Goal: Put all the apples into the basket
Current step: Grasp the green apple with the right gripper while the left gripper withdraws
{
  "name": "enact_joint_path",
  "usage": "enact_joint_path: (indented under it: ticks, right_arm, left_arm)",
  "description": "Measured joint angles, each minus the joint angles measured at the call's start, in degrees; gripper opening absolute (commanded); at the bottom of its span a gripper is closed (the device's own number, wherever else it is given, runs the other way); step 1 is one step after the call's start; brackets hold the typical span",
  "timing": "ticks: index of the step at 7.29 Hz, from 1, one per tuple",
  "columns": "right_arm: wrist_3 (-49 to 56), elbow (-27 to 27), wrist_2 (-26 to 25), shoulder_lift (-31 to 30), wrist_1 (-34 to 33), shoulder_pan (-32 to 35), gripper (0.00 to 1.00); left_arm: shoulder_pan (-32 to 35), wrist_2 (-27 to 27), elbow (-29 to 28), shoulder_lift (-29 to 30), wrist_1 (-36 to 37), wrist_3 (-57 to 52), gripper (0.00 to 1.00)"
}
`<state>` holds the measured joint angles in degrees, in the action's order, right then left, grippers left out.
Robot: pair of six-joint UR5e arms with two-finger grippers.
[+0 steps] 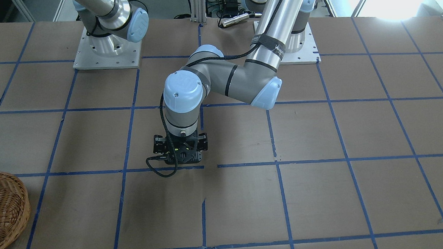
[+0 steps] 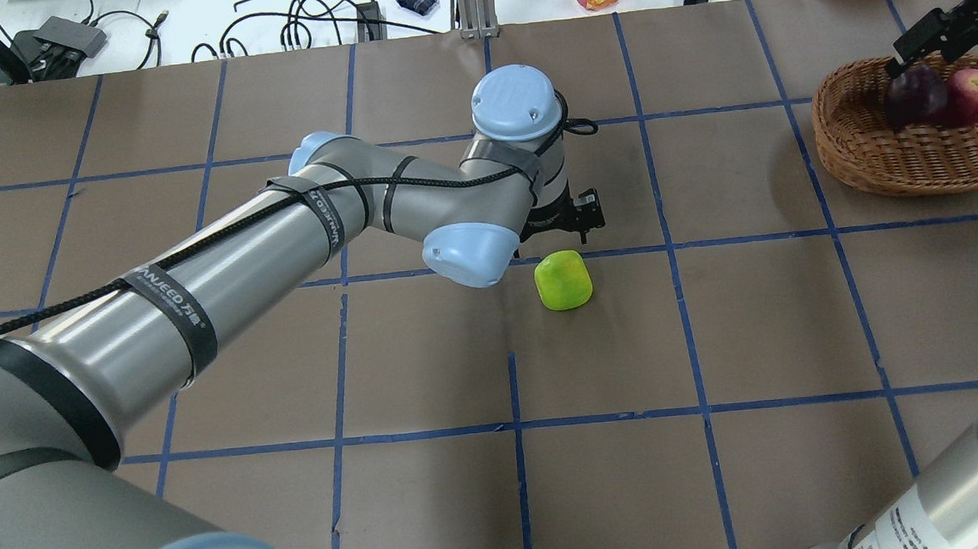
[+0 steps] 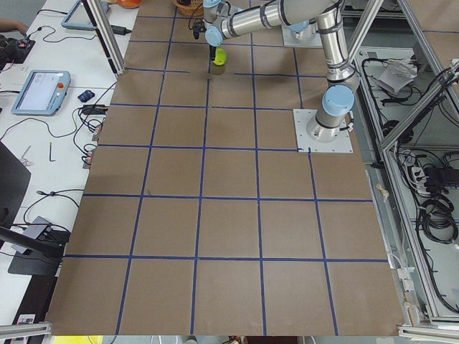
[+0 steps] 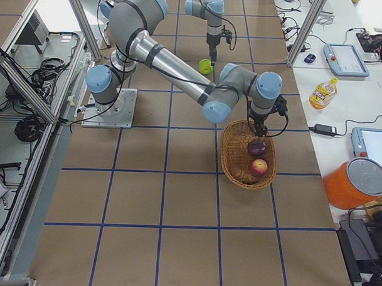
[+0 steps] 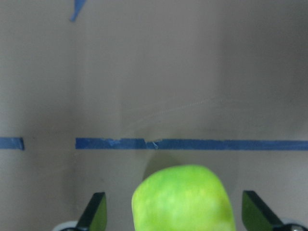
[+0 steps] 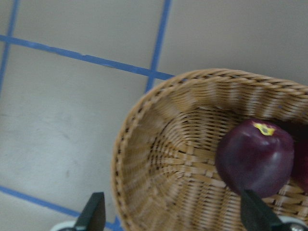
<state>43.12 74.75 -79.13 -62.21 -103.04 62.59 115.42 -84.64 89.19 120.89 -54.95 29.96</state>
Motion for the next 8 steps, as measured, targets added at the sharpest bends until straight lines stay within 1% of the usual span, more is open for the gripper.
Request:
enact_joint_path:
  ticks: [1,2,3,4,6,7,8]
  right_arm:
    - [-3.83,0.01,-1.08,-1.65,2.18,4.39,1.0]
    - [-11.6,0.2,-3.12,-3.1,3.08,9.78,1.0]
    - [-20.43,0.71,-4.79,-4.05,3.39,15.6,1.0]
    - [-29.45,1.68,-5.67,-4.5,3.21,22.07,1.0]
    - [-47.55,4.33,-7.65,-4.68,0.2,33.21,1.0]
    - [-54.2,6.92,-9.86,-4.64,-1.76,38.1,1.0]
    - [-57.56,10.94,-11.74,-4.61,-5.22,41.84,1.0]
  left_arm:
    - [-1.42,0.03,-0.99,-1.87,-2.9,-1.41,1.0]
    - [-3.47,-0.04,-2.32,-5.03,-8.23,-4.91,1.0]
    - [-6.43,-0.31,-3.74,-8.67,-15.64,-9.46,1.0]
    - [-10.2,-1.71,-4.76,-12.61,-23.4,-16.02,1.0]
    - [-17.61,-5.72,-5.58,-21.0,-37.27,-27.11,1.0]
    - [-21.81,-6.83,-5.69,-25.01,-42.09,-30.68,1.0]
    - [-26.18,-8.29,-5.65,-28.61,-45.29,-33.73,1.0]
